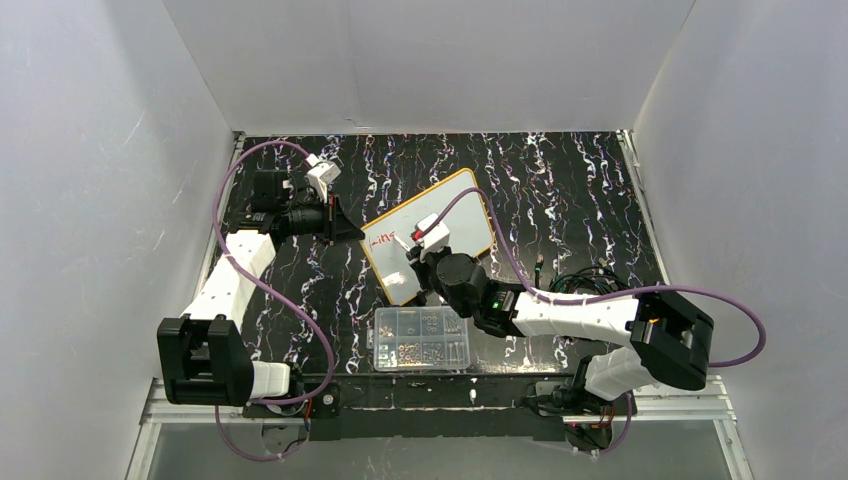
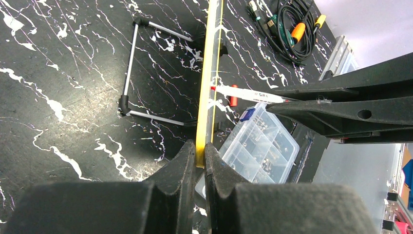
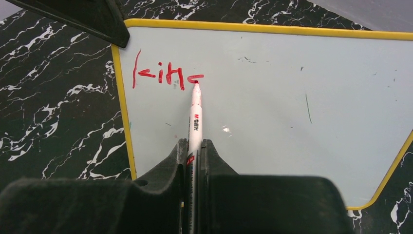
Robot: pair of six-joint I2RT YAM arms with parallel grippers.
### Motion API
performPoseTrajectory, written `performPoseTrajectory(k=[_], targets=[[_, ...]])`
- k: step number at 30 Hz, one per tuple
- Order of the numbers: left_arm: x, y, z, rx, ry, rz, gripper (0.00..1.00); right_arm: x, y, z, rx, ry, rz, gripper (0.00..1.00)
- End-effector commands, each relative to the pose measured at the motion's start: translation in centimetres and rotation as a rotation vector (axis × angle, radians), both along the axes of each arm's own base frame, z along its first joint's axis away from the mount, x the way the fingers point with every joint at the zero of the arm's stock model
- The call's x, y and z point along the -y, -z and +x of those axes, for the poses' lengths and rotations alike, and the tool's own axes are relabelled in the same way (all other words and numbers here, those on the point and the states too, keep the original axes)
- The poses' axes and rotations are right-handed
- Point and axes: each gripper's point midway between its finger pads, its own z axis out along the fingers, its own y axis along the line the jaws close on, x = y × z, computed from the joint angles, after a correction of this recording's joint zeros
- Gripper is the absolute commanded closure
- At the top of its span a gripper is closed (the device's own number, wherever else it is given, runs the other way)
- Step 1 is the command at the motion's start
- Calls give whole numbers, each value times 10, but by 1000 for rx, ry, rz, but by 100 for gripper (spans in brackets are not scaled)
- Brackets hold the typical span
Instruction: Write a sentence on the whiteboard
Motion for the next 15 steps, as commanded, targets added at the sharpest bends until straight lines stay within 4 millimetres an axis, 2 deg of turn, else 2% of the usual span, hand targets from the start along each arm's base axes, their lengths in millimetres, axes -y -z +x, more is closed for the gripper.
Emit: performPoseTrajectory(k=[1,15], targets=[[4,-12,-9,22,29,-19,100,10,-4,7,14,60,10,99],[4,-11,-10,18,31,-21,100,-3,-31,17,93,63,37,99]])
